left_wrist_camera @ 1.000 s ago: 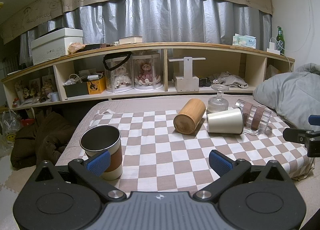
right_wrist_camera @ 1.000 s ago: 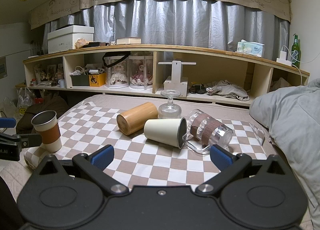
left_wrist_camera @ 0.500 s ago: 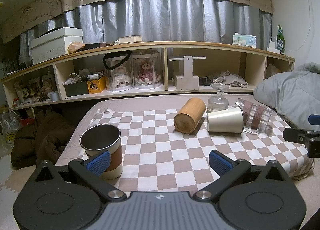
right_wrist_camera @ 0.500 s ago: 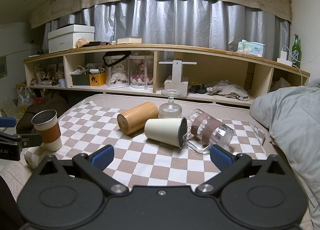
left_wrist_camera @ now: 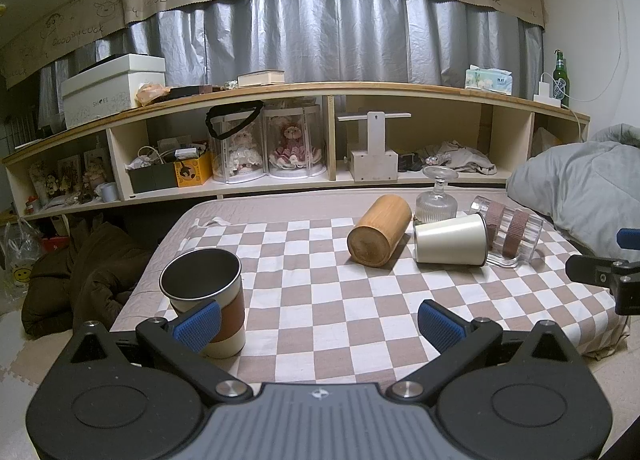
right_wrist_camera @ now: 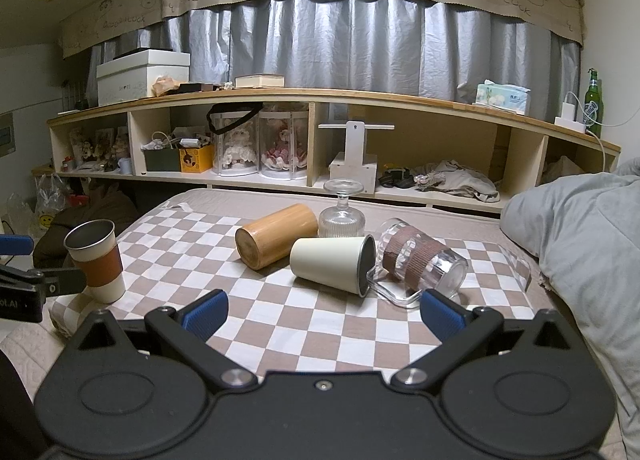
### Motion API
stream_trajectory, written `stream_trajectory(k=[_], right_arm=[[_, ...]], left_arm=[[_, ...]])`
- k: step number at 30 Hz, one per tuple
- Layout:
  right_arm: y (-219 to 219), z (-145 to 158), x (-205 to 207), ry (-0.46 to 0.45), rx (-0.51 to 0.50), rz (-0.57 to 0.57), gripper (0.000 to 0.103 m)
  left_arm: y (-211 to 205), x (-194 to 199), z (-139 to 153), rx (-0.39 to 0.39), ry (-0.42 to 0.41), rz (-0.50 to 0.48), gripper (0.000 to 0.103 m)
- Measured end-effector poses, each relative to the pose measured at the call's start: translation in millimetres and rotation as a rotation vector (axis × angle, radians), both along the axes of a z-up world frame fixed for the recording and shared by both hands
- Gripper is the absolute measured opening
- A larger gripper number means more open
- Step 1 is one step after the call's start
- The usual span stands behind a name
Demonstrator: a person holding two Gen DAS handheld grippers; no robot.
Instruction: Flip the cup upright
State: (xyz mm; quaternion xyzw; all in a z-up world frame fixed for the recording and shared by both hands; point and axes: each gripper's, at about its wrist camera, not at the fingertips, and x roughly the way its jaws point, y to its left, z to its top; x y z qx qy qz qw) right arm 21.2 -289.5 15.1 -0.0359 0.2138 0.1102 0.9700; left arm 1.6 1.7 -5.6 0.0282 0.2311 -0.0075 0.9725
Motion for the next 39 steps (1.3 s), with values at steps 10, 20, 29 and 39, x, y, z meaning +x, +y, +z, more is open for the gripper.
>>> stream_trajectory(k=[10, 20, 29, 39], right_arm=[[-0.1, 0.1, -0.3, 0.000, 0.000, 0.000, 0.103], [0.4, -0.2, -1.0, -0.002, 0.000, 0.002, 0.103], [-0.3, 2.2, -5.8, -0.041, 0.024, 0.010, 0.103], [-12.8, -6.1, -1.2, -0.051, 0.065, -0.041, 0.103]], left_arm=[[0.0, -0.1, 0.8, 0.001, 0.001, 0.000, 0.103], [-0.9, -0.6, -2.2, 0.001, -0.001, -0.008, 0.103], [-13.7, 12.5, 1.6, 0.046, -0.005, -0.090, 0.103], [-39.6, 84.9, 12.9, 0.178, -0.038, -0.146, 0.103]])
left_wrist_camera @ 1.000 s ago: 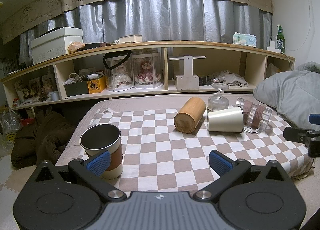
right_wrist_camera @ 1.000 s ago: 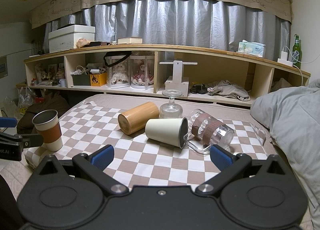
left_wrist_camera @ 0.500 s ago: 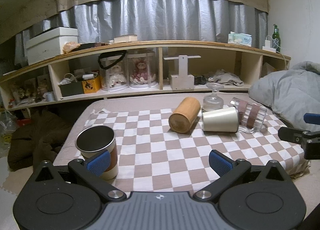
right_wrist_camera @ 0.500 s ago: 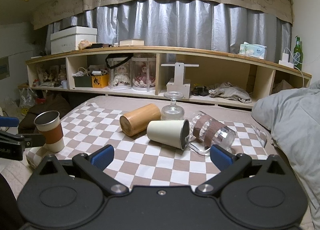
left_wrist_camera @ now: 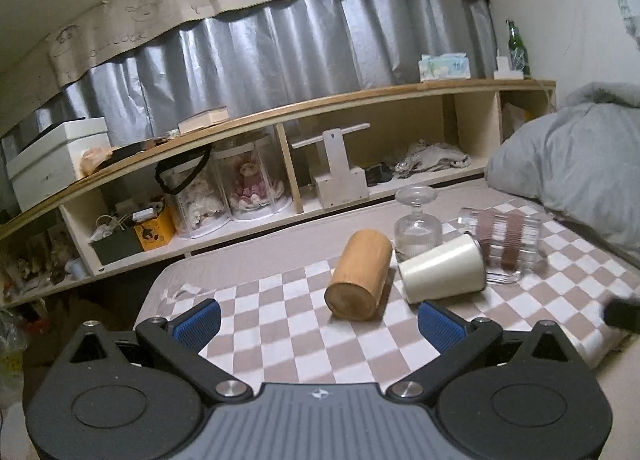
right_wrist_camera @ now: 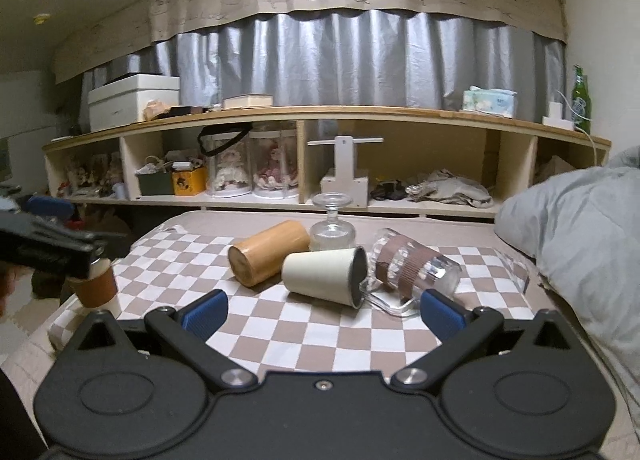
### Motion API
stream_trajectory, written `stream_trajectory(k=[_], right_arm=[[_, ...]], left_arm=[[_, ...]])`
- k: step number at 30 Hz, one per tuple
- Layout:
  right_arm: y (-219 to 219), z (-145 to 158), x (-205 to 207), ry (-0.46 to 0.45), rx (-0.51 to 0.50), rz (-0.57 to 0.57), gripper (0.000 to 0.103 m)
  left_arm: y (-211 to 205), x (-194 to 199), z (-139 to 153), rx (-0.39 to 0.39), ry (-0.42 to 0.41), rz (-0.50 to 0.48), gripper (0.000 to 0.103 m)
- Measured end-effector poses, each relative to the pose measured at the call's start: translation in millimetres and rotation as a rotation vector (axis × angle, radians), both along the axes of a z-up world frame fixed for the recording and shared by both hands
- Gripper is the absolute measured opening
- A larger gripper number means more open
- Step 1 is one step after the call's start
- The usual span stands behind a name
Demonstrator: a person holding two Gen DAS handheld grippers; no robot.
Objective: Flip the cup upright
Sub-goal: 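Move the left tool toward the lying bamboo cup's base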
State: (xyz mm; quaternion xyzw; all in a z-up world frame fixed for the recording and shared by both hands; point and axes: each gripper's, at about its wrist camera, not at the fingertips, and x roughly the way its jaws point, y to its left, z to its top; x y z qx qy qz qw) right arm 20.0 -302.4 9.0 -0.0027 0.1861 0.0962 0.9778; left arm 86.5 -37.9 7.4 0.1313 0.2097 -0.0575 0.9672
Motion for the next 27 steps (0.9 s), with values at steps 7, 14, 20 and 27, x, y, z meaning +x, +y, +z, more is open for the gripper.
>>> stream_trajectory(k=[7, 14, 20, 27], right_arm=[[-7.7, -14.1, 11.2, 0.027, 0.037, -0.030, 0.103], [-11.0, -31.1, 17.9, 0.023, 0.047, -0.061, 0.103], [-17.0, -45.8, 29.7, 0.070, 0.081, -0.066, 0.103], [-27.5, -55.8, 42.0, 0.126, 0.130, -0.093, 0.103]], left_arm=[[-20.5, 67.2, -14.5, 0.031, 0.069, -0.103, 0.103], [-38.4, 127.5, -49.6, 0.062, 0.118, -0.163, 0.101], [-41.9, 173.1, -76.8, 0.068, 0.191, -0.145, 0.087], [-38.5, 197.5, -88.7, 0.031, 0.265, -0.110, 0.070]])
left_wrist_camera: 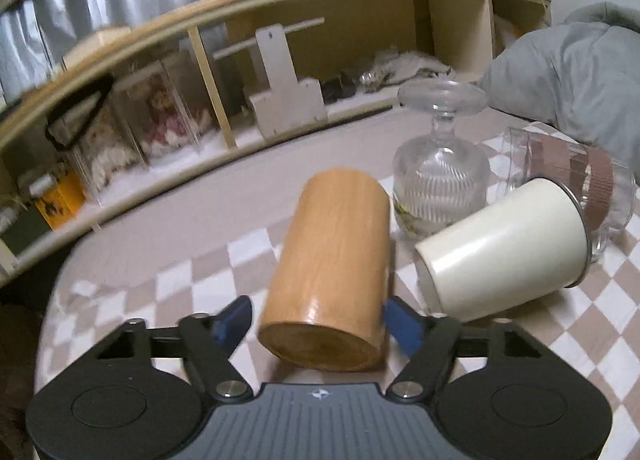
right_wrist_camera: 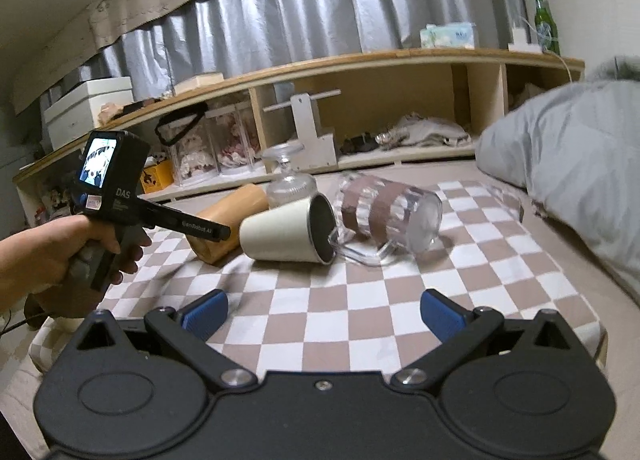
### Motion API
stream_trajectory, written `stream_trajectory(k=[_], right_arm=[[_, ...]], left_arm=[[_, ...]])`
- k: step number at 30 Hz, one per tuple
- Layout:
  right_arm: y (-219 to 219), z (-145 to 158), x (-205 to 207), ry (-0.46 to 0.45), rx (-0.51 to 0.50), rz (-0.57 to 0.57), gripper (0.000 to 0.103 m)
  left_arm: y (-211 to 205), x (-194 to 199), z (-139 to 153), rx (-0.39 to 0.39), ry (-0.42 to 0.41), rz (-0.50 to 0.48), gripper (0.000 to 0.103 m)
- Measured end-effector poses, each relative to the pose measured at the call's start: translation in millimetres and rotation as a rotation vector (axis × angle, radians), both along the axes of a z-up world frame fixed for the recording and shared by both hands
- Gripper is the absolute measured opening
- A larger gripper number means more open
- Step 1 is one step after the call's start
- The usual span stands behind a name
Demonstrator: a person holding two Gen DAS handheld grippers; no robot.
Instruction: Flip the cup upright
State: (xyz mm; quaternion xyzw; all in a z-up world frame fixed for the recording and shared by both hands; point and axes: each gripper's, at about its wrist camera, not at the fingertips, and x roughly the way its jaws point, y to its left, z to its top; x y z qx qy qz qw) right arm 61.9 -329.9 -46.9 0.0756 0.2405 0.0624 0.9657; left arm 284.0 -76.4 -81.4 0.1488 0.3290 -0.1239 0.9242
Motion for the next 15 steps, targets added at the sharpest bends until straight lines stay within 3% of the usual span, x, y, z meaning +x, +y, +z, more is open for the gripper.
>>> stream_trajectory(k=[4, 12, 15], right_arm=[[-3.0, -6.8, 8.0, 0.059, 0.015, 0.004, 0.103], [-7.1, -6.5, 5.9, 0.074, 0.040, -0.033, 0.103], [-8.2, -8.4, 8.0, 0.102, 0.046, -0.063, 0.103]], left_arm=[[-0.5, -11.2, 4.0, 0.004, 0.018, 0.036, 0.070], [11.1, -66.2, 9.6, 0.009, 0.091, 0.150, 0.070], [16.2, -85.7, 13.6, -0.023, 0.140, 0.203, 0.070]])
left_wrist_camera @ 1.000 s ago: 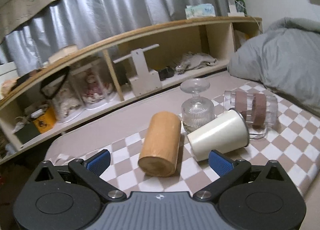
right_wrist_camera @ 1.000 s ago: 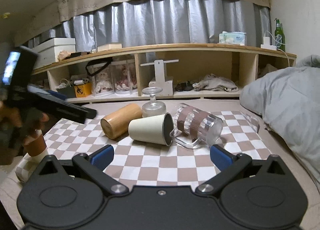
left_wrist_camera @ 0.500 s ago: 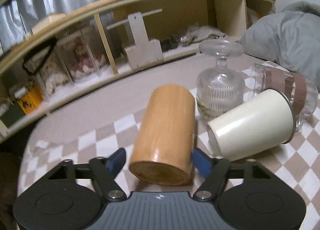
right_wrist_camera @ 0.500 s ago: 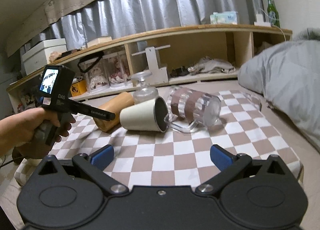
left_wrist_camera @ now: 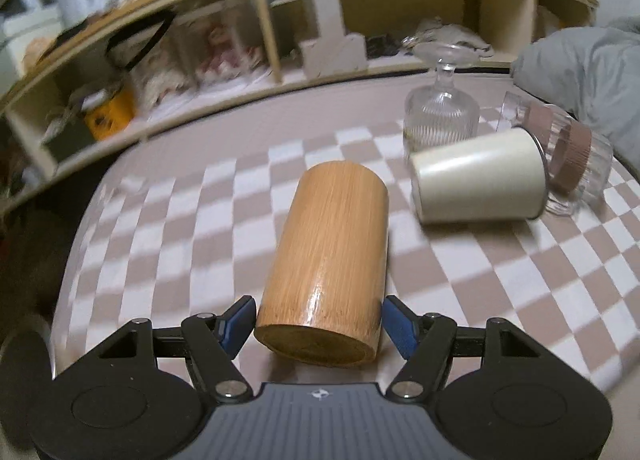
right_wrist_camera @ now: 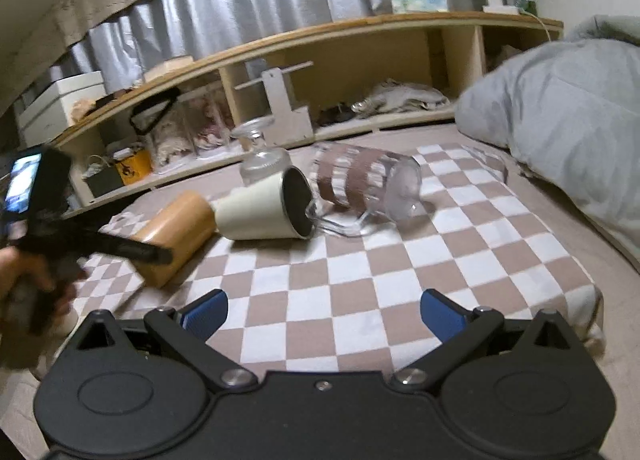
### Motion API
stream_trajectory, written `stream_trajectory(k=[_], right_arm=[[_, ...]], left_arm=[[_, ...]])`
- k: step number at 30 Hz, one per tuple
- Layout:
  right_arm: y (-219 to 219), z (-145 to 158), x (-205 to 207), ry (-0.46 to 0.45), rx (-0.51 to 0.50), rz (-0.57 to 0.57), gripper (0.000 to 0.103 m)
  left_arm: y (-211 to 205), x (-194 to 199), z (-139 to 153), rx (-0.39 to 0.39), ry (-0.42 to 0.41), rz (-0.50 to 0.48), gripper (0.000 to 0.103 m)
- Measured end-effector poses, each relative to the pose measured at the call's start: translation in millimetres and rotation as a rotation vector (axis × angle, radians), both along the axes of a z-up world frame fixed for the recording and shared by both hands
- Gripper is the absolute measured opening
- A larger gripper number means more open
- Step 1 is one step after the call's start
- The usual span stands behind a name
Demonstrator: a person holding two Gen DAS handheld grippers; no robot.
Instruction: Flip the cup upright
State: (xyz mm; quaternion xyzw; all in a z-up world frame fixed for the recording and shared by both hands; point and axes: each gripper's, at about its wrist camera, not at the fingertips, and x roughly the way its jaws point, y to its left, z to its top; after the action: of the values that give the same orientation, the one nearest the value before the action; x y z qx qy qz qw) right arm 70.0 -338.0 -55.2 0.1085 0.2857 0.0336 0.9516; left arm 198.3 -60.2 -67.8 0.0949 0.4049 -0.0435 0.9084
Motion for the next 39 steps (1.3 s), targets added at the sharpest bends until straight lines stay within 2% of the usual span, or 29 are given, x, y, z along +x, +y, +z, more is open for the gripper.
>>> stream_trajectory(k=[5, 9, 13, 18, 21, 24, 29, 31, 32, 34, 36, 39], right_arm=[[-1.9, 2.0, 1.8, 0.022, 0.034, 0.005, 0.103], [9.7, 8.8, 16.7, 0.072, 0.074, 0.072, 0.103], [29.3, 21.7, 43.4, 0.113, 0.176, 0.145, 0.103], [63.9, 24.4, 93.6, 0.223, 0.310, 0.215, 0.103], [85.2, 13.8, 125.4, 0.323, 0.383, 0.193, 0.103], [100.8, -7.0, 153.3, 0.447, 0.512, 0.145, 0.099], [116.3, -40.6, 181.3, 0.600, 0.668, 0.063, 0.096], [120.8, -50.0, 187.9, 0.637, 0.706, 0.043, 0.090], [122.9, -52.6, 190.7, 0.651, 0.716, 0.046, 0.087], [126.8, -53.6, 195.9, 0.668, 0.711, 0.073, 0.073], [132.3, -45.0, 198.6, 0.663, 0.650, 0.110, 0.072], [145.3, -23.8, 199.0, 0.604, 0.545, 0.195, 0.072]], left_arm=[[16.5, -28.5, -0.8, -0.072, 0.032, 0.004, 0.070], [28.3, -41.2, -0.9, -0.101, 0.028, -0.015, 0.070], [30.6, -56.9, -5.8, -0.067, -0.008, -0.086, 0.070], [35.6, -60.8, -7.5, -0.073, -0.028, -0.115, 0.070], [38.0, -62.6, -8.4, -0.078, -0.037, -0.128, 0.070], [41.3, -63.6, -9.2, -0.087, -0.043, -0.136, 0.070], [43.8, -64.7, -10.0, -0.093, -0.050, -0.157, 0.070], [44.2, -64.7, -9.8, -0.095, -0.052, -0.166, 0.069], [44.7, -64.8, -9.6, -0.098, -0.053, -0.169, 0.069], [46.5, -65.3, -8.4, -0.109, -0.068, -0.176, 0.068], [46.3, -65.2, -7.0, -0.111, -0.087, -0.172, 0.070], [46.0, -64.2, -6.2, -0.114, -0.108, -0.158, 0.070]])
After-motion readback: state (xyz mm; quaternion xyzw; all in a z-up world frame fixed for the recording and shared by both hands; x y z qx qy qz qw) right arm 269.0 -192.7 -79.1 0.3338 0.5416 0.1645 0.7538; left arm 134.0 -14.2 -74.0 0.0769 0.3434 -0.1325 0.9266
